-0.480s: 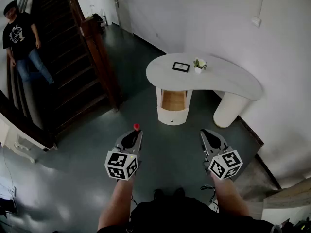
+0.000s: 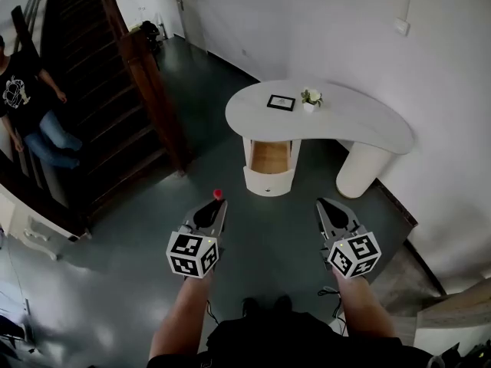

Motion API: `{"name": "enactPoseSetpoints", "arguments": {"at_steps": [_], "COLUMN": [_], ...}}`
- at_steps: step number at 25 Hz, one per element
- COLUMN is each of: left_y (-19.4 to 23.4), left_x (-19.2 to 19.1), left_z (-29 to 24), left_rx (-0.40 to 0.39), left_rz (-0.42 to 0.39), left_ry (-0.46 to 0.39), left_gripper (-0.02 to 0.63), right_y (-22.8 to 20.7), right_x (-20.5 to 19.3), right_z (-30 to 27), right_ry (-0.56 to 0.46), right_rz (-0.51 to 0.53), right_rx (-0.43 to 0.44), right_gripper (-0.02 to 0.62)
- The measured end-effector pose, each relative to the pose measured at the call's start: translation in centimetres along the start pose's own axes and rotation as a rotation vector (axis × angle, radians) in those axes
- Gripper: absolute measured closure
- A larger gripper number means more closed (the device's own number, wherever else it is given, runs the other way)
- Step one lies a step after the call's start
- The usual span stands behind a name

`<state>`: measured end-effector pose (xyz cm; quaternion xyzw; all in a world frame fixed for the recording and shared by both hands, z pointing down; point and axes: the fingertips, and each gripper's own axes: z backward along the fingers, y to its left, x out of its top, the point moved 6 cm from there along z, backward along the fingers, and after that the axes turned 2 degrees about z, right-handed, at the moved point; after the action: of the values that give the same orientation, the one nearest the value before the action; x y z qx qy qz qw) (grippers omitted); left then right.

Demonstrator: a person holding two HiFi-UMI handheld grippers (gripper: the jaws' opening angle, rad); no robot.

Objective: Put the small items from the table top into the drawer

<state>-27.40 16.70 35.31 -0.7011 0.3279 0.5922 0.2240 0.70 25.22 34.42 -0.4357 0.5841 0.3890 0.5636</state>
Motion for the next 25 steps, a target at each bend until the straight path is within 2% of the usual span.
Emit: {"name": "enactPoseSetpoints", "arguments": {"at_steps": [4, 11, 16, 21, 25], "left_y": [-1.3, -4.4, -6.0, -6.4, -6.0], "left_x": [0.8, 0.5, -0.1, -0.7, -0.9], "left_z": [-0.2, -1.0, -1.0, -1.8, -2.9], "left_rx": [0.005, 0.007, 0.017, 0.016, 0.007], "left_rz": [-0.008, -0.016, -0.006, 0.004, 0.015], "left_ry": [-0.025, -0.008, 0.010, 0.029, 0.013], "left_gripper": [0.560, 0.560, 0.560, 0.560, 0.560], "right_y": [-0.8, -2.1, -3.4, -4.7, -5.3], "right_x": [0.0, -0.2, -1.0, -2.0, -3.1], "right_z": [1.0, 3.3, 5.1, 5.4, 4.4], "right_ry": [0.016, -0.002, 0.015, 0.036, 0.067], "right_rz": [0.028, -0.019, -0.049, -0.075, -0.082], "right_rx": [-0.030, 0.011, 0.010, -0.004, 0.000], "right_gripper": [0.592, 0.592, 0.592, 0.592, 0.592]}}
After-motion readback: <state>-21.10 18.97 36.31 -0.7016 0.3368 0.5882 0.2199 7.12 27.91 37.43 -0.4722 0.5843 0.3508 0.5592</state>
